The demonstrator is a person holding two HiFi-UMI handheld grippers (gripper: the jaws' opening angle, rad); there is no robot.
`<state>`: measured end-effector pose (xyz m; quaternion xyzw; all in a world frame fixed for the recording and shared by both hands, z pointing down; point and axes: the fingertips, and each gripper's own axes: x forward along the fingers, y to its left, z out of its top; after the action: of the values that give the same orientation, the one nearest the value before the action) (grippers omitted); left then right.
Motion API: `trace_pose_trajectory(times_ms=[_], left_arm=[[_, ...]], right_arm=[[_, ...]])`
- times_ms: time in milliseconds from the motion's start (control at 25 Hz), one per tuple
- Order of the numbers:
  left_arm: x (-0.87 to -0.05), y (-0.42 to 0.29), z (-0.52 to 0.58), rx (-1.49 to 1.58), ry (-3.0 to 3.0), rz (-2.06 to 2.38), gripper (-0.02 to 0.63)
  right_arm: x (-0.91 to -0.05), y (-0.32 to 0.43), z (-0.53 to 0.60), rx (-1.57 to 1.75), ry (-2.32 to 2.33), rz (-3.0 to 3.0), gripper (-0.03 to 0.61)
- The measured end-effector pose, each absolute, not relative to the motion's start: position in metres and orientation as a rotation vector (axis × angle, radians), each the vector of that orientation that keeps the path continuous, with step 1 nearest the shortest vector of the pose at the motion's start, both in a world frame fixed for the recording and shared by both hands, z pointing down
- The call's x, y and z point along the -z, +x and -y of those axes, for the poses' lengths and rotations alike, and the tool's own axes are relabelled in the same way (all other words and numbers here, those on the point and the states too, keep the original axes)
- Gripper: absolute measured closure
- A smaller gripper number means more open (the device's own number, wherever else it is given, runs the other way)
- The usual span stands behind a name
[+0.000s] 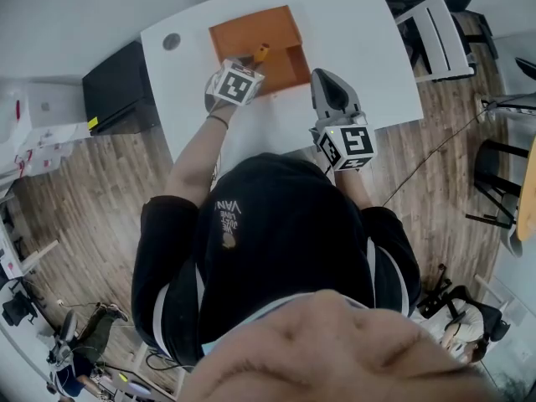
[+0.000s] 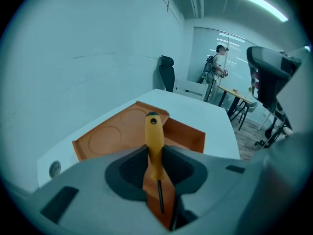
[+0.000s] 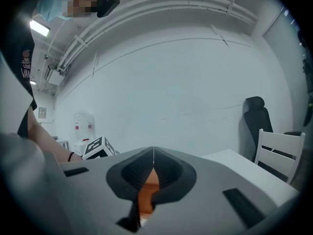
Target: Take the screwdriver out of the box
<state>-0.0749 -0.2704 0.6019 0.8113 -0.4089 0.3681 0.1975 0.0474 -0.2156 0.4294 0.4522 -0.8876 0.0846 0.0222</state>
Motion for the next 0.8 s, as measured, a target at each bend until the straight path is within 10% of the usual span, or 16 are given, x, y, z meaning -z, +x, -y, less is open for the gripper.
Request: trace_pose_trajectory(times_ms=[800], left_arm=[[-0.529,-0.085,0.26,-0.686,2.474,1.28,0.511]], right_arm=[[-0.425,0.028,0.199,-0.21,1.378,2.74,0.566]])
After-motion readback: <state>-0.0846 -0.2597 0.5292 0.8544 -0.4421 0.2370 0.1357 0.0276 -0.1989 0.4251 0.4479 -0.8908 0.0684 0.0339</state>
